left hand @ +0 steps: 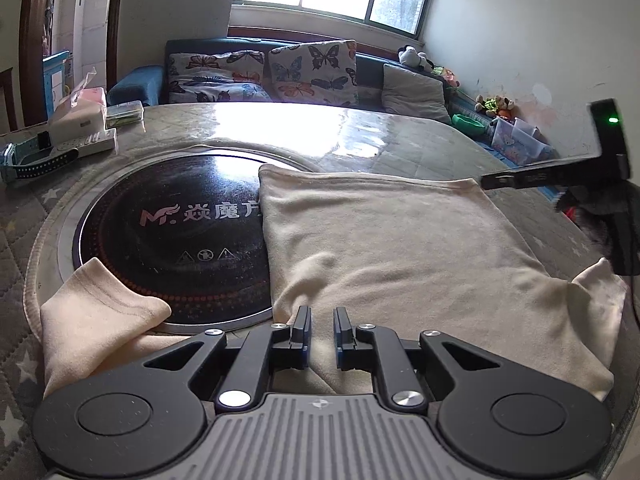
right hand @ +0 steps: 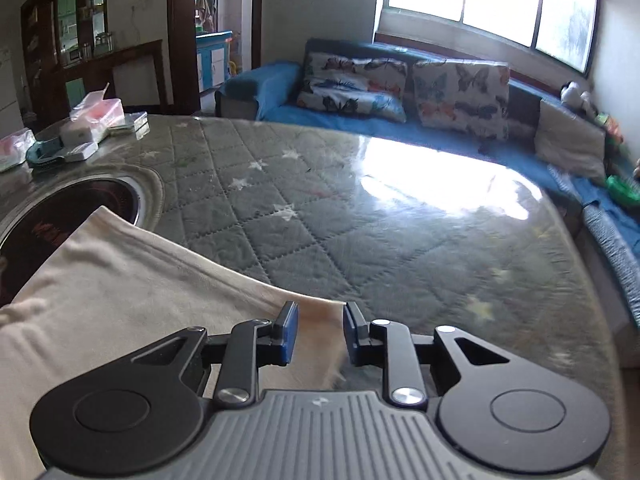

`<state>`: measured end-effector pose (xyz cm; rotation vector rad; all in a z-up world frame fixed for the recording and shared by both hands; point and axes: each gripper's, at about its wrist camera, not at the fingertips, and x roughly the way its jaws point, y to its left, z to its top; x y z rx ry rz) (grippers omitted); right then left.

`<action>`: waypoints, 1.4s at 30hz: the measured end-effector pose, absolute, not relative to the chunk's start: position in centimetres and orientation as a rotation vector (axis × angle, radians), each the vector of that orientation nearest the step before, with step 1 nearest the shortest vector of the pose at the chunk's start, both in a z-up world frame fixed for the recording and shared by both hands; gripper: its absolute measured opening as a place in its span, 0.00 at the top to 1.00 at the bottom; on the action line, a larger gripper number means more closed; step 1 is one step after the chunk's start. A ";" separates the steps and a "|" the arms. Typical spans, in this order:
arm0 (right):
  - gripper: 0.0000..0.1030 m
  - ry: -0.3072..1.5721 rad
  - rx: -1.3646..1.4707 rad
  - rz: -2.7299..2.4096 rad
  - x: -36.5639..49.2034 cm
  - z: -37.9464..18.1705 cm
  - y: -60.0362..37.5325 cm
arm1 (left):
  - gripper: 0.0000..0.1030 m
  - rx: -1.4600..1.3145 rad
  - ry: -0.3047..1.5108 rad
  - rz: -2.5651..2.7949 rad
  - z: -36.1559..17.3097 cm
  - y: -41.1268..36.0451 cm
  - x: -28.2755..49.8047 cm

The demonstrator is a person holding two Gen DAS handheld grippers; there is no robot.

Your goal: Fold clothes

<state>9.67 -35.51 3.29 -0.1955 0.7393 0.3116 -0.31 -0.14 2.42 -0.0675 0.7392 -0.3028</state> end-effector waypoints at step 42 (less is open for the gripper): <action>0.91 0.651 0.158 -0.155 -12.8 0.2 -53.2 | 0.26 0.281 0.675 -0.585 3.0 -17.4 -7.1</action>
